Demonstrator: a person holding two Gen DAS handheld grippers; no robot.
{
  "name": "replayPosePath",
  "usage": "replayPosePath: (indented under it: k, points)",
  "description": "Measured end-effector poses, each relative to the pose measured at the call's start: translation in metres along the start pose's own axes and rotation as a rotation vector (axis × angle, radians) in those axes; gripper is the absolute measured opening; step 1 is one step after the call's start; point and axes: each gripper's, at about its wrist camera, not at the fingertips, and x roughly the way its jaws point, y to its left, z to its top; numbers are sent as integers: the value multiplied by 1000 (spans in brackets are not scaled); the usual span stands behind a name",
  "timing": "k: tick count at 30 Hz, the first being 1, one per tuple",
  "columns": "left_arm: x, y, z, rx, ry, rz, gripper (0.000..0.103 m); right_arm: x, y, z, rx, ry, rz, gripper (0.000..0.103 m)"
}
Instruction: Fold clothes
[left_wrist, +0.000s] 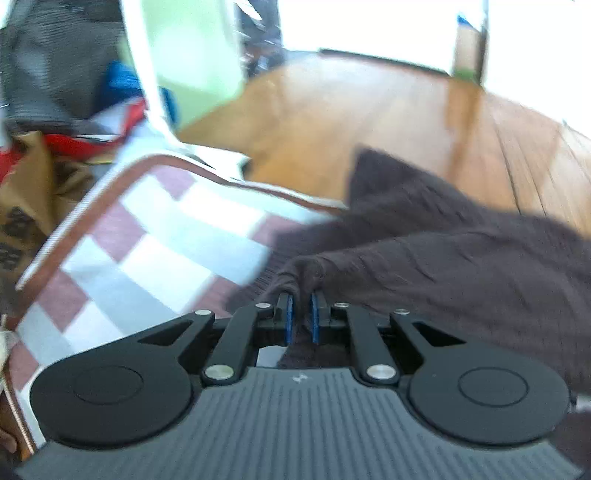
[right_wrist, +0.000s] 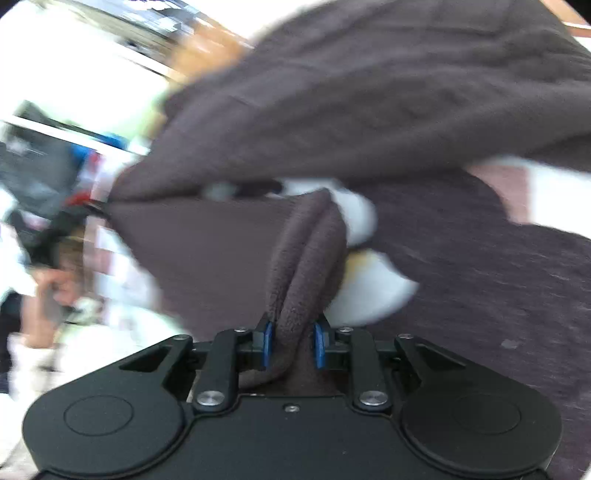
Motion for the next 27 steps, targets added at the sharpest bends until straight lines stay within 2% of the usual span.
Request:
replayPosePath:
  k: [2, 4, 5, 6, 7, 8, 9, 11, 14, 16, 17, 20, 22, 23, 24, 25, 27]
  points:
    - [-12, 29, 14, -18, -82, 168, 0, -7, 5, 2, 30, 38, 180, 25]
    - [-25, 64, 26, -33, -158, 316, 0, -11, 13, 1, -8, 60, 179, 25]
    - [-20, 87, 34, -111, -96, 255, 0, -9, 18, 0, -58, 69, 93, 25]
    - [-13, 107, 38, -187, -18, 176, 0, -5, 18, 0, -104, 68, -36, 26]
    - [-10, 108, 37, -185, 19, 152, 1, -1, 18, 0, -148, 65, -169, 26]
    - [-7, 107, 36, -171, 53, 129, 2, 4, 13, -1, -179, 46, -313, 26]
    - [-4, 93, 33, -107, 75, 112, 3, 6, 8, -1, -189, 23, -418, 26]
    - [-3, 62, 23, -10, 118, 46, 3, -3, -2, 3, -161, -39, -511, 26]
    - [-5, 0, 6, 99, 200, -122, 13, -32, -12, 8, -85, -147, -485, 30]
    - [1, -36, 3, 136, 269, -218, 29, -53, -23, 14, -38, -217, -473, 57]
    - [3, -52, 3, 141, 299, -259, 33, -64, -33, 19, 1, -254, -466, 61]
    - [-4, -93, 27, 54, 306, -353, 39, -78, -60, 26, 172, -326, -377, 62]
    - [-16, -118, 43, -17, 274, -428, 51, -80, -80, 29, 306, -362, -284, 62]
    - [-20, -132, 48, -8, 231, -431, 54, -82, -89, 28, 366, -384, -240, 62]
    - [-23, -146, 52, 5, 191, -428, 63, -81, -95, 27, 414, -401, -212, 62]
    - [-23, -157, 48, 44, 164, -398, 68, -78, -97, 27, 436, -406, -205, 64]
    - [-18, -176, 30, 176, 141, -315, 68, -73, -99, 27, 473, -415, -197, 65]
